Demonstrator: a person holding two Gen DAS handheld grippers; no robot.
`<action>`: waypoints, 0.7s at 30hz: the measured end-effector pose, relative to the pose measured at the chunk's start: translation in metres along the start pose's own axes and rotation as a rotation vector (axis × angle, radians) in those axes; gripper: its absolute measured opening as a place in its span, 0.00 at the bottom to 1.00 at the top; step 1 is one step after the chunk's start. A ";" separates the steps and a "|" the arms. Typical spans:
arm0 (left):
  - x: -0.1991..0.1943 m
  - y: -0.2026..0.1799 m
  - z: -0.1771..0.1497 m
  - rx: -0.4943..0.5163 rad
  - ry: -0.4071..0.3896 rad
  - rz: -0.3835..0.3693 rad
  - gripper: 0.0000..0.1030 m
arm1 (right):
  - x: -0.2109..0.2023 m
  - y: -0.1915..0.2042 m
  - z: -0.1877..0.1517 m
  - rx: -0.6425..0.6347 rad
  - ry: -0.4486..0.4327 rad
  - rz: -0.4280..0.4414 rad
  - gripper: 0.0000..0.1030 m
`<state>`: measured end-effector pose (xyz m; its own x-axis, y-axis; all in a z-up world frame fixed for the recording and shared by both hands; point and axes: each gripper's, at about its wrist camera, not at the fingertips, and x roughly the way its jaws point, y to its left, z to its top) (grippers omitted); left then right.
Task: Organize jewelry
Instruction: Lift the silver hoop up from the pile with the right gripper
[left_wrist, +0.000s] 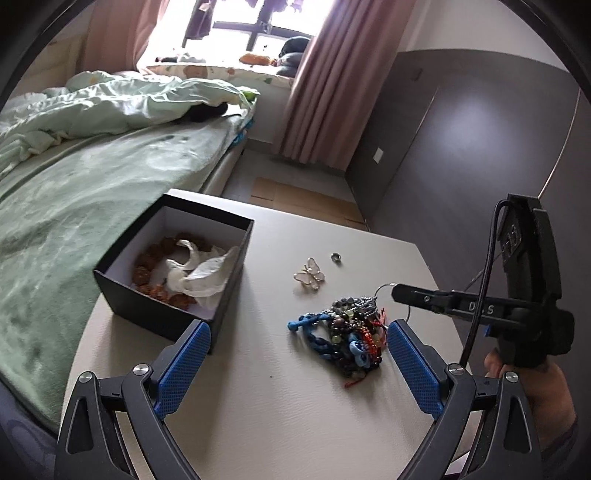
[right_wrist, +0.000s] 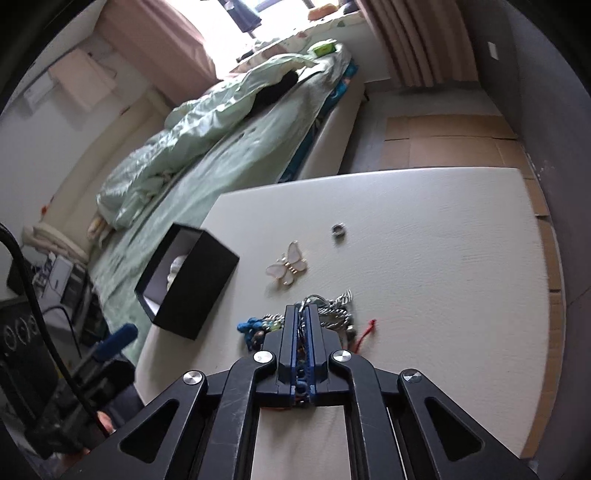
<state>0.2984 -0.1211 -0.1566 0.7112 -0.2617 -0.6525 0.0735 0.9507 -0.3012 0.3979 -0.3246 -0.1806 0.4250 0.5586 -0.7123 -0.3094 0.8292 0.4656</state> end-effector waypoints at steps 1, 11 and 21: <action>0.002 -0.002 0.000 0.006 0.004 0.003 0.94 | -0.001 -0.003 0.001 0.008 -0.004 -0.004 0.04; 0.009 0.000 0.001 0.002 0.017 0.005 0.94 | 0.013 -0.011 -0.003 0.019 0.079 -0.023 0.04; 0.011 -0.012 0.006 0.029 0.012 -0.018 0.94 | -0.019 -0.018 0.002 0.054 -0.031 -0.008 0.03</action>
<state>0.3095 -0.1341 -0.1554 0.7010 -0.2803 -0.6558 0.1065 0.9504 -0.2924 0.3968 -0.3501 -0.1747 0.4541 0.5515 -0.6998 -0.2595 0.8332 0.4883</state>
